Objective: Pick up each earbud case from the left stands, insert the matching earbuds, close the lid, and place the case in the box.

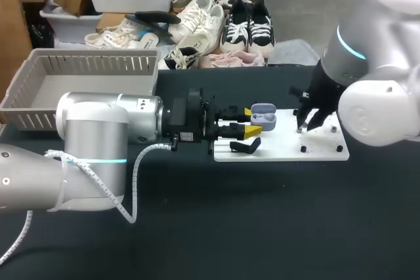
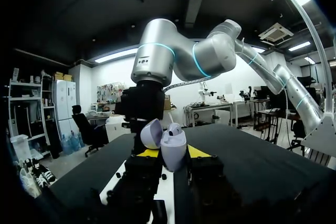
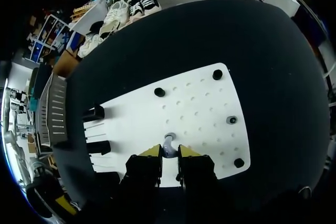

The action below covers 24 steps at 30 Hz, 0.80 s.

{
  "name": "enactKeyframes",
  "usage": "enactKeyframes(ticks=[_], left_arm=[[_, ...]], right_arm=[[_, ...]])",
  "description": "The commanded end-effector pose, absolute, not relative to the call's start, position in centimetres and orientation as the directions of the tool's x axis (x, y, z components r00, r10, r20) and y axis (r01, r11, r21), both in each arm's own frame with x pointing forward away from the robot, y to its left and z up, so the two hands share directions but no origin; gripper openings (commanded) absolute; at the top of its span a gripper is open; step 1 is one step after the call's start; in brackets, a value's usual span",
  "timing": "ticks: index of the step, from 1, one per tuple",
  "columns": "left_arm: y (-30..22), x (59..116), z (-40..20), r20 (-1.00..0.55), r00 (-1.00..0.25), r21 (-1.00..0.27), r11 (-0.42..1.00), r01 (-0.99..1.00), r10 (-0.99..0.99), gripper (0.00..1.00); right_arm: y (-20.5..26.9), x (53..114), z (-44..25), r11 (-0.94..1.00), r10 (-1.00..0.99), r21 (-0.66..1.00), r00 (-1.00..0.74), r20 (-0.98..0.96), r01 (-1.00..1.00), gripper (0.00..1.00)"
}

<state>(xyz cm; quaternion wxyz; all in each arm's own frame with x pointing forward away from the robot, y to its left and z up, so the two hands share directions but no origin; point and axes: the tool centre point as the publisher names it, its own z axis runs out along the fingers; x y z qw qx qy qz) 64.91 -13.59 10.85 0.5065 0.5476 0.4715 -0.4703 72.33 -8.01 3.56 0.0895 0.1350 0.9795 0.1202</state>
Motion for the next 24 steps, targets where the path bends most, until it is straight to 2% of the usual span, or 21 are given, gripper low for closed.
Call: enactKeyframes(ticks=[1,13,24], left_arm=[[-13.6,64.8,10.8,-0.993,0.114,0.113,-0.038,0.993,0.039,0.0],[-13.6,64.8,10.8,-0.993,0.114,0.113,-0.038,0.993,0.039,0.0],[-13.6,64.8,10.8,-0.993,0.114,0.113,-0.038,0.993,0.039,0.0]], right_arm=[[-8.4,71.4,4.1,0.934,0.295,0.258,-0.942,-0.161,0.248,0.0],[-9.2,70.2,6.8,0.933,0.288,0.274,-0.942,-0.172,0.235,0.0],[-9.8,68.4,11.0,0.968,0.151,0.223,-0.98,-0.133,0.118,0.0]])
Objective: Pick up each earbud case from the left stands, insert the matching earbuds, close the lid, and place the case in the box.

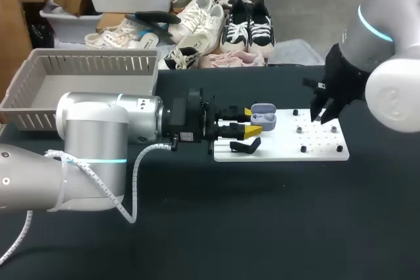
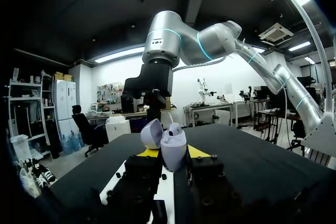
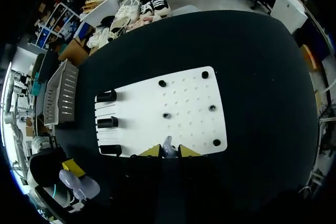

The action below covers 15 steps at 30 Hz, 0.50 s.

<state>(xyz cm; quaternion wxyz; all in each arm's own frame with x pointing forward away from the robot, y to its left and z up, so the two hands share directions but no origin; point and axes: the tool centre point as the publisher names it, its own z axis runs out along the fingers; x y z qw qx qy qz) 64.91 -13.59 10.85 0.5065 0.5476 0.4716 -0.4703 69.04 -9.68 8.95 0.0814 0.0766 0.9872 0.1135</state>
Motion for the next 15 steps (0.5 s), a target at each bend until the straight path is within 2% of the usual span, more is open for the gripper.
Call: enactKeyframes(ticks=[1,8,15], left_arm=[[-13.6,64.8,10.8,-0.993,0.114,0.113,-0.038,0.993,0.039,0.0],[-13.6,64.8,10.8,-0.993,0.114,0.113,-0.038,0.993,0.039,0.0],[-13.6,64.8,10.8,-0.993,0.114,0.113,-0.038,0.993,0.039,0.0]], right_arm=[[-9.7,68.1,11.4,0.971,0.137,0.216,-0.981,-0.134,0.105,0.0],[-9.1,66.3,13.6,0.991,0.008,0.133,-0.99,-0.143,-0.012,0.0],[-9.0,65.4,14.2,0.993,-0.015,0.117,-0.989,-0.147,-0.033,0.0]])
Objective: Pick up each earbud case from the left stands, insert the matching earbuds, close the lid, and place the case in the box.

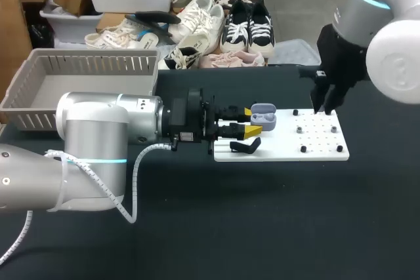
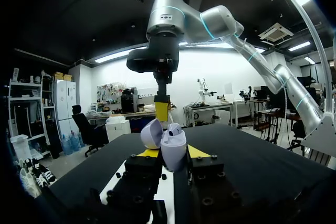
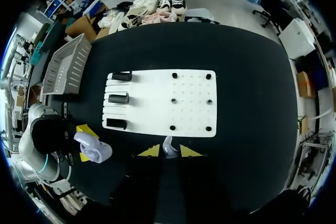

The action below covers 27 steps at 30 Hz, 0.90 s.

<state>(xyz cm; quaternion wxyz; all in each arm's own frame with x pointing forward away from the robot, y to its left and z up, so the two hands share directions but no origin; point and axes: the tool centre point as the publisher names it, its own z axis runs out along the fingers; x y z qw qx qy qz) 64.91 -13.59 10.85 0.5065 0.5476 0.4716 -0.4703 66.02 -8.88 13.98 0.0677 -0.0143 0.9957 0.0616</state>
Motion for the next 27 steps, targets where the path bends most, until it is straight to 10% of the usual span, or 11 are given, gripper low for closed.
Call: enactKeyframes(ticks=[1,27], left_arm=[[-13.6,64.8,10.8,-0.993,0.114,0.113,-0.038,0.993,0.039,0.0],[-13.6,64.8,10.8,-0.993,0.114,0.113,-0.038,0.993,0.039,0.0]], right_arm=[[-9.0,65.4,14.2,0.993,-0.015,0.117,-0.989,-0.147,-0.033,0.0],[-7.0,65.1,17.9,0.984,-0.153,0.062,-0.966,-0.207,-0.169,0.0]])
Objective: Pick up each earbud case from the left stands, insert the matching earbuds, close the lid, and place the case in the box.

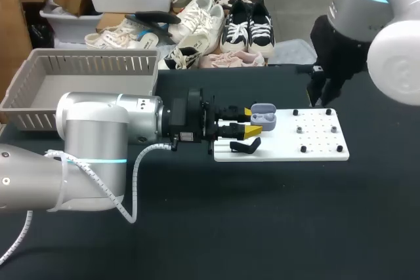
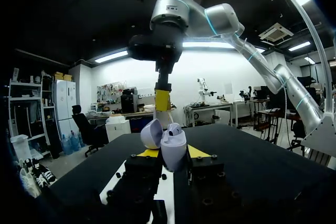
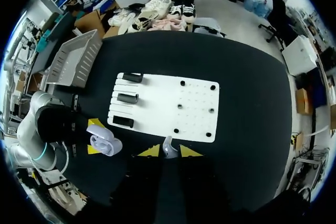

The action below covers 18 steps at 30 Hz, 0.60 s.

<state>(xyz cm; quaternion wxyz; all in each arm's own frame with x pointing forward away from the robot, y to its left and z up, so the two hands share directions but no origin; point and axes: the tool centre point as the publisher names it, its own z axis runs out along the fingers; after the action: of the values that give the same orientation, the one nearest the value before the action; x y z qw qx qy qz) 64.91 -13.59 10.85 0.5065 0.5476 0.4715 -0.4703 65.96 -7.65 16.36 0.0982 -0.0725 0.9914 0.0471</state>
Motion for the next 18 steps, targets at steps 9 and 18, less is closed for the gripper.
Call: enactKeyframes(ticks=[9,18], left_arm=[[-13.6,64.8,10.8,-0.993,0.114,0.113,-0.038,0.993,0.039,0.0],[-13.6,64.8,10.8,-0.993,0.114,0.113,-0.038,0.993,0.039,0.0]], right_arm=[[-3.7,63.7,21.7,0.944,-0.325,0.008,-0.932,-0.161,-0.331,0.0],[1.2,62.6,22.2,0.898,-0.436,0.012,-0.892,-0.121,-0.44,0.0]])
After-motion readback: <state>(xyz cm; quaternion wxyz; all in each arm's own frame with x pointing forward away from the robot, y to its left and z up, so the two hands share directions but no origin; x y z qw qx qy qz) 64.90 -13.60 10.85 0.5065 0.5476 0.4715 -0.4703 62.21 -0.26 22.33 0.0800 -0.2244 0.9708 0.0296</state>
